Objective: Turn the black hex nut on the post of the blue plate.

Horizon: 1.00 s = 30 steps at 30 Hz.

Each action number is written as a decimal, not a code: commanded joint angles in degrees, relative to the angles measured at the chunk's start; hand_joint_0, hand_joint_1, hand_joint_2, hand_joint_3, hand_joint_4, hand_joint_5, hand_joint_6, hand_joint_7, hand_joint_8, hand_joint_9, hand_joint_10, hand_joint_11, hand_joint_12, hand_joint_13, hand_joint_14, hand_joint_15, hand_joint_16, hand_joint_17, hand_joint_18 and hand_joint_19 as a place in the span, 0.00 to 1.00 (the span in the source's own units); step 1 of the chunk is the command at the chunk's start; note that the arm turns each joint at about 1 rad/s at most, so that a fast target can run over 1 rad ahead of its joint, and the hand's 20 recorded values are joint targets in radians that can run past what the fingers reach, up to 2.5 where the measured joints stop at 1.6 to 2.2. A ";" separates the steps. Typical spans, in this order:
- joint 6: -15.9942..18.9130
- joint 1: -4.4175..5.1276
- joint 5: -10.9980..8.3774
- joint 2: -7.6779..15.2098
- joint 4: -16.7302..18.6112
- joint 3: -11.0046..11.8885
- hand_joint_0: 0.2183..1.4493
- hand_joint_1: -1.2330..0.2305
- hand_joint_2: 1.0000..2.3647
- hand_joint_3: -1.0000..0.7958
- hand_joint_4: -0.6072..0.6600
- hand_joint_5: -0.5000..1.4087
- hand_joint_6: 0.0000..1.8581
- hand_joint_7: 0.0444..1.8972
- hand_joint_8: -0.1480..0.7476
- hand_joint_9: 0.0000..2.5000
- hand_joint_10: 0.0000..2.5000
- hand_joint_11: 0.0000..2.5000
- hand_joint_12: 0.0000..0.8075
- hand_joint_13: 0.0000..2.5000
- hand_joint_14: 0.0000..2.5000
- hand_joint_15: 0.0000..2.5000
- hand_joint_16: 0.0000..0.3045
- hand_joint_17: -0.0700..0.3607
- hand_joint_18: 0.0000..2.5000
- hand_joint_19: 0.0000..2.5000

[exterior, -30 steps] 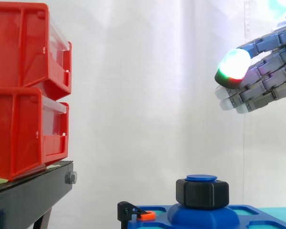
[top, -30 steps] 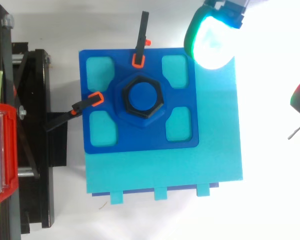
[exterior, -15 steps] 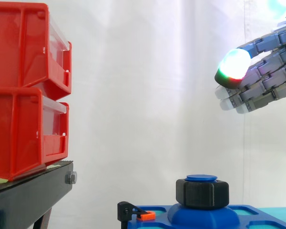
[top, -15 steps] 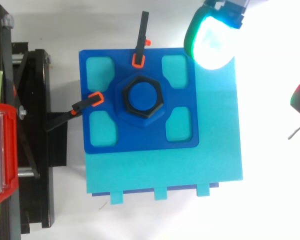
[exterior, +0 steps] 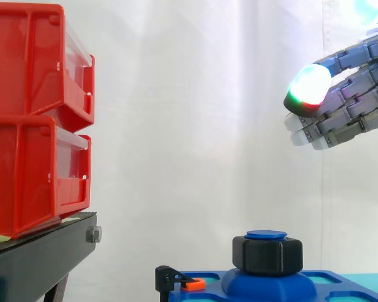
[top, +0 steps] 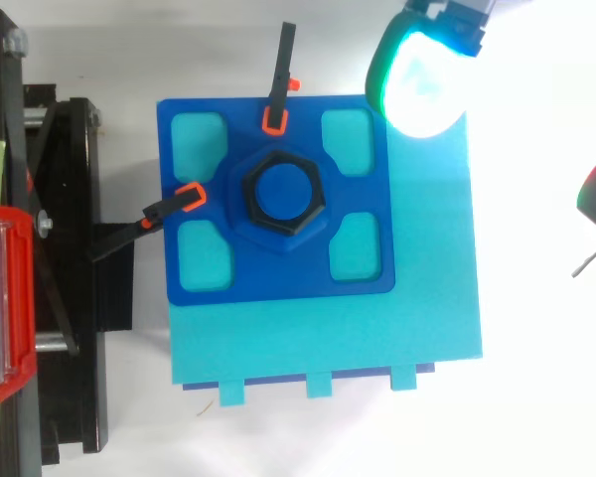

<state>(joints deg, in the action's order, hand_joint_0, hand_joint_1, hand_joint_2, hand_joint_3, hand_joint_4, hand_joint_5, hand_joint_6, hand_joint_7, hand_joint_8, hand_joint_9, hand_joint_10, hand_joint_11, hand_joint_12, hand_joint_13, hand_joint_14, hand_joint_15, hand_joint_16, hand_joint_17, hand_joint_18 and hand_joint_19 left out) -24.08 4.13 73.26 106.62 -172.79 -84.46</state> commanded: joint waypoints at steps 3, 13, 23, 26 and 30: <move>0.00 0.00 -0.05 -0.01 0.00 0.00 0.21 0.53 0.00 0.28 0.61 0.14 0.27 0.49 0.41 0.13 0.00 0.00 0.40 0.10 0.00 0.00 0.16 0.42 0.00 0.04; 0.00 0.00 -0.05 -0.01 0.00 0.00 0.21 0.52 0.00 0.28 0.61 0.14 0.27 0.49 0.41 0.13 0.00 0.01 0.40 0.10 0.00 0.00 0.16 0.42 0.00 0.04; 0.00 0.00 -0.05 -0.01 0.00 0.00 0.20 0.54 0.00 0.28 0.61 0.14 0.27 0.49 0.40 0.13 0.00 0.01 0.39 0.10 0.00 0.00 0.16 0.42 0.00 0.04; 0.09 0.00 -0.05 -0.01 0.00 0.00 0.20 0.56 0.00 0.28 0.61 0.14 0.27 0.49 0.40 0.13 0.00 0.00 0.39 0.10 0.00 0.00 0.16 0.42 0.00 0.04; 0.00 0.00 0.04 -0.01 0.00 0.00 0.20 0.57 0.00 0.28 0.61 0.14 0.27 0.49 0.41 0.14 0.00 0.01 0.40 0.10 0.00 0.00 0.16 0.42 0.00 0.05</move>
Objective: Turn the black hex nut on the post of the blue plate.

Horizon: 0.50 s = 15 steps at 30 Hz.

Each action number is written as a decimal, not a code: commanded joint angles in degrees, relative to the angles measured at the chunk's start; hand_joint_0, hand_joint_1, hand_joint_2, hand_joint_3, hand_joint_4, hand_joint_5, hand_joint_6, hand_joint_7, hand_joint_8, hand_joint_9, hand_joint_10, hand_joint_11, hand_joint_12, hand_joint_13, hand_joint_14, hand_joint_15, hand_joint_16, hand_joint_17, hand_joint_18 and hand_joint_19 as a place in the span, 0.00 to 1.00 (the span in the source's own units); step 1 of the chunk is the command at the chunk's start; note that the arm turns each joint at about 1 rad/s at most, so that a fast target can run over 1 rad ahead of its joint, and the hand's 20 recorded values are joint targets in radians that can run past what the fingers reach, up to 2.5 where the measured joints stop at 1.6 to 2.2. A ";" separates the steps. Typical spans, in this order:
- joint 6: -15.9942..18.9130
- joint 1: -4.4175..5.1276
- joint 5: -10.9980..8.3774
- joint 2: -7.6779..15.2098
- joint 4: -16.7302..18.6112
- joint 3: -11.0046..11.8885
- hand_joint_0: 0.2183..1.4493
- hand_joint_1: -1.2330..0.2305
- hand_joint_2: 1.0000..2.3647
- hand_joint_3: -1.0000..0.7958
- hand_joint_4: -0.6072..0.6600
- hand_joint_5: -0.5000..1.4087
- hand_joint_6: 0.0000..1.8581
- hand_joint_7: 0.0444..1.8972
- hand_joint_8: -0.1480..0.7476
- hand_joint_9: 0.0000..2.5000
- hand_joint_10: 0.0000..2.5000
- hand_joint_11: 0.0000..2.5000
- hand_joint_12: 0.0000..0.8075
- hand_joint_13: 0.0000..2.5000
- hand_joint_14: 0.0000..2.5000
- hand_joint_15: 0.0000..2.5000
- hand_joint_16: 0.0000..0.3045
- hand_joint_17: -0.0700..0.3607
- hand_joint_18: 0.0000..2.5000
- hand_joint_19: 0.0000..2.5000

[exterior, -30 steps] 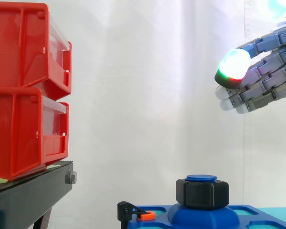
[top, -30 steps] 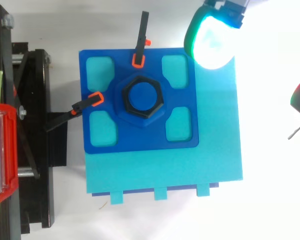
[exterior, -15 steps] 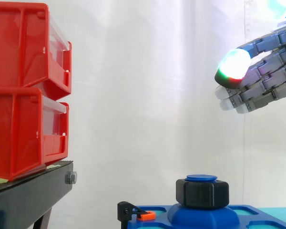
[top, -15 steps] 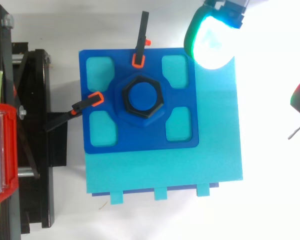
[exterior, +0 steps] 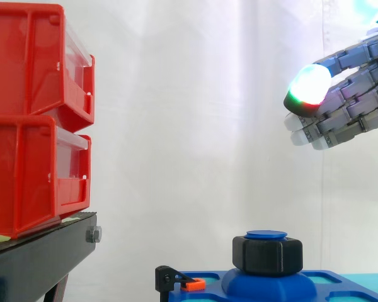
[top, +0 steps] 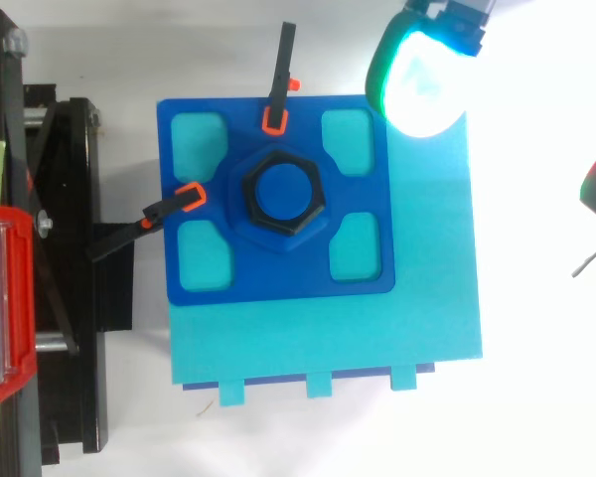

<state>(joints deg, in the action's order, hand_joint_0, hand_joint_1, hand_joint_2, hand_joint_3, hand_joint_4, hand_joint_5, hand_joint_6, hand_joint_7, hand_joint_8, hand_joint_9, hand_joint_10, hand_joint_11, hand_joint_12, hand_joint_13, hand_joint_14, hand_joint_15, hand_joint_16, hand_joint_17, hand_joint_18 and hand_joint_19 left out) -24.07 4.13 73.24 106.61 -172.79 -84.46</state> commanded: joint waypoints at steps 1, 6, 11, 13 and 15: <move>-0.01 0.00 0.06 0.00 0.00 0.00 0.20 0.57 0.00 0.28 0.61 0.14 0.27 0.49 0.41 0.14 0.00 0.01 0.40 0.10 0.00 0.00 0.16 0.42 0.01 0.05; -0.01 0.00 0.06 0.00 0.00 0.00 0.20 0.57 0.00 0.28 0.61 0.14 0.27 0.49 0.42 0.14 0.00 0.01 0.40 0.10 0.00 0.00 0.17 0.43 0.01 0.05; -0.01 0.00 -0.02 0.00 0.00 0.00 0.20 0.57 0.00 0.28 0.61 0.14 0.27 0.49 0.41 0.14 0.00 0.01 0.40 0.10 0.00 0.00 0.17 0.43 0.02 0.05; -0.01 0.00 -0.02 0.00 0.00 0.00 0.20 0.57 0.00 0.28 0.61 0.13 0.27 0.49 0.41 0.14 0.00 0.01 0.40 0.10 0.00 0.00 0.17 0.43 0.02 0.05; -0.01 0.00 -0.02 0.00 0.00 0.00 0.20 0.57 0.00 0.28 0.61 0.13 0.27 0.49 0.41 0.14 0.00 0.01 0.40 0.10 0.00 0.00 0.17 0.43 0.02 0.05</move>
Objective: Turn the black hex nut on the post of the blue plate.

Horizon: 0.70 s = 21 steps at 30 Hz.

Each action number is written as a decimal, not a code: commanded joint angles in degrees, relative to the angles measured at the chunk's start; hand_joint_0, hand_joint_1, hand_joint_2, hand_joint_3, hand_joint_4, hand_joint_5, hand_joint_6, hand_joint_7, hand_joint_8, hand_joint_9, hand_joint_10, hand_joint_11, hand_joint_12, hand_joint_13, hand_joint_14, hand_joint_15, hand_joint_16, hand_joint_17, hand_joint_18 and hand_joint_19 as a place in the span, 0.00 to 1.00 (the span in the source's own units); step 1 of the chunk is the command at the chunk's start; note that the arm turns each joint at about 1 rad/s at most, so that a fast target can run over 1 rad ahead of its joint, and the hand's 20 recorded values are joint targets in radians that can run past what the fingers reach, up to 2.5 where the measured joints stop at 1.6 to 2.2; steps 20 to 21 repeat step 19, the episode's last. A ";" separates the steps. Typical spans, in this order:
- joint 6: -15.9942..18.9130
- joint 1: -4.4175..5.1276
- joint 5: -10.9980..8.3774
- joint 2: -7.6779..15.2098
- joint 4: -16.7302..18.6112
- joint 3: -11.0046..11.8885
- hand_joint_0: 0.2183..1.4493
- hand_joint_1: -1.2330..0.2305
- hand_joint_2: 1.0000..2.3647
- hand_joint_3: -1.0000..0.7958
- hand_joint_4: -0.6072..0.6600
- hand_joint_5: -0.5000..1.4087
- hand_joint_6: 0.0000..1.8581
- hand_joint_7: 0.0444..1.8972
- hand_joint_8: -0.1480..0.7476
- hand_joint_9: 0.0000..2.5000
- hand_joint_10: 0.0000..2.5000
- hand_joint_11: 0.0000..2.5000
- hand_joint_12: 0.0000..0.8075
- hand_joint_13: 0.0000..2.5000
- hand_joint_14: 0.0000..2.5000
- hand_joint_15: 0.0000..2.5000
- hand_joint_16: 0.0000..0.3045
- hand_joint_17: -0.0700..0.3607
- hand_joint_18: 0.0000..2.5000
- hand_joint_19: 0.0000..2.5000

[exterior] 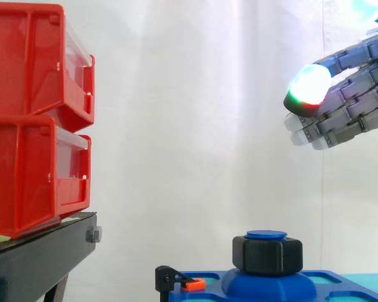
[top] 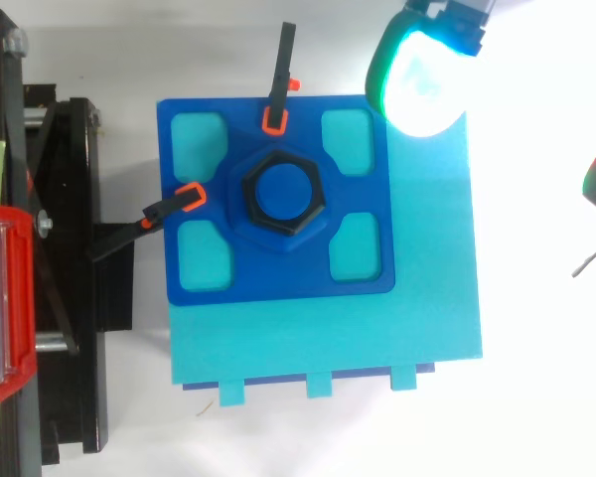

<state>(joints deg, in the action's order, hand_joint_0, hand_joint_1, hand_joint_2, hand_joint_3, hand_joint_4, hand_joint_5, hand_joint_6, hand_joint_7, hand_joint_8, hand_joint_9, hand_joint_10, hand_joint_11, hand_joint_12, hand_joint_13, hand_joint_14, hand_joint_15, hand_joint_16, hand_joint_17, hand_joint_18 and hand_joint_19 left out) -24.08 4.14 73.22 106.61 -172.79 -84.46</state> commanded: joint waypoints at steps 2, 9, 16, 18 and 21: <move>0.00 0.00 0.08 0.00 0.00 0.00 0.20 0.57 0.00 0.28 0.61 0.13 0.27 0.49 0.41 0.14 0.00 0.01 0.41 0.11 0.00 0.00 0.17 0.43 0.03 0.05; 0.00 0.08 -0.01 0.00 0.00 0.00 0.20 0.57 0.00 0.28 0.61 0.13 0.27 0.49 0.42 0.14 0.00 0.01 0.41 0.11 0.00 0.00 0.16 0.42 0.04 0.06; 0.00 0.00 -0.01 0.00 0.00 0.00 0.20 0.57 0.00 0.28 0.61 0.13 0.27 0.49 0.42 0.13 0.00 0.01 0.41 0.11 0.00 0.00 0.16 0.42 0.05 0.07; 0.00 0.00 -0.01 0.00 0.00 0.00 0.20 0.57 0.00 0.28 0.61 0.13 0.27 0.49 0.42 0.13 0.00 0.01 0.41 0.11 0.00 0.00 0.16 0.42 0.05 0.07; 0.00 0.00 0.08 0.00 0.00 0.00 0.20 0.57 0.00 0.28 0.61 0.13 0.27 0.49 0.42 0.13 0.00 0.01 0.41 0.11 0.00 0.00 0.16 0.42 0.05 0.07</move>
